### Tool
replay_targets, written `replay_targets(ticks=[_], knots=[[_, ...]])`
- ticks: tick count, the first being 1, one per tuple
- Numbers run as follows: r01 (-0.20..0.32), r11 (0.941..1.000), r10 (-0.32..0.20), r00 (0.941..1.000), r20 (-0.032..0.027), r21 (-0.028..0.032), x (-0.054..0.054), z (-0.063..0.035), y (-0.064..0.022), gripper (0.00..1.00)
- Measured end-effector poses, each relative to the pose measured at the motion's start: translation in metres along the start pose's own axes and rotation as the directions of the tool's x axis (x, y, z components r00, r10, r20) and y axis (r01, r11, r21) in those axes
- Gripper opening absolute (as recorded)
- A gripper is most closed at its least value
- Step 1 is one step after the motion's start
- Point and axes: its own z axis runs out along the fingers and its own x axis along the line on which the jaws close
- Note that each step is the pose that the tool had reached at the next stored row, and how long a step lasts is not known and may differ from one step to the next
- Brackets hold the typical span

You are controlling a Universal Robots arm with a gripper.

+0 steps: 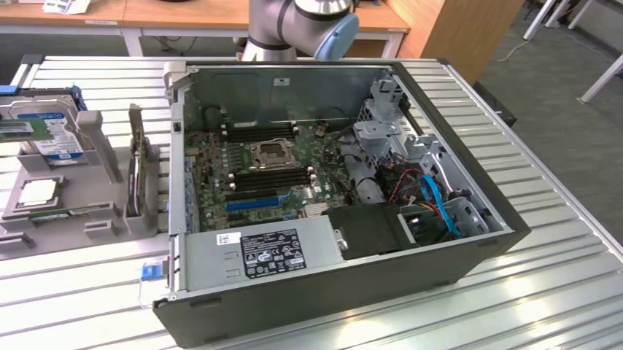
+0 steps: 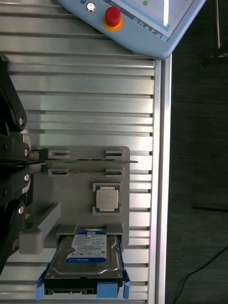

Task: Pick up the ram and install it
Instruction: 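Pick up the ram and move it above insertion slot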

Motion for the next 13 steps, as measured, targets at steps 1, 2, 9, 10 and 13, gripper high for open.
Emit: replay_targets(ticks=[1, 2, 9, 10, 13], knots=[[0.000, 1.0000, 0.000, 1.0000, 0.0001, 0.0002, 0.000, 0.0000, -0.0014, 0.12], [0.000, 1.0000, 0.000, 1.0000, 0.0000, 0.0001, 0.000, -0.0001, -0.0030, 0.12], [0.000, 1.0000, 0.000, 1.0000, 0.0001, 0.0001, 0.000, -0.0005, -0.0145, 0.12], [0.000, 1.0000, 0.000, 1.0000, 0.0001, 0.0003, 0.000, -0.0005, -0.0161, 0.12], [0.000, 1.0000, 0.000, 1.0000, 0.0001, 0.0002, 0.000, -0.0008, -0.0209, 0.12]])
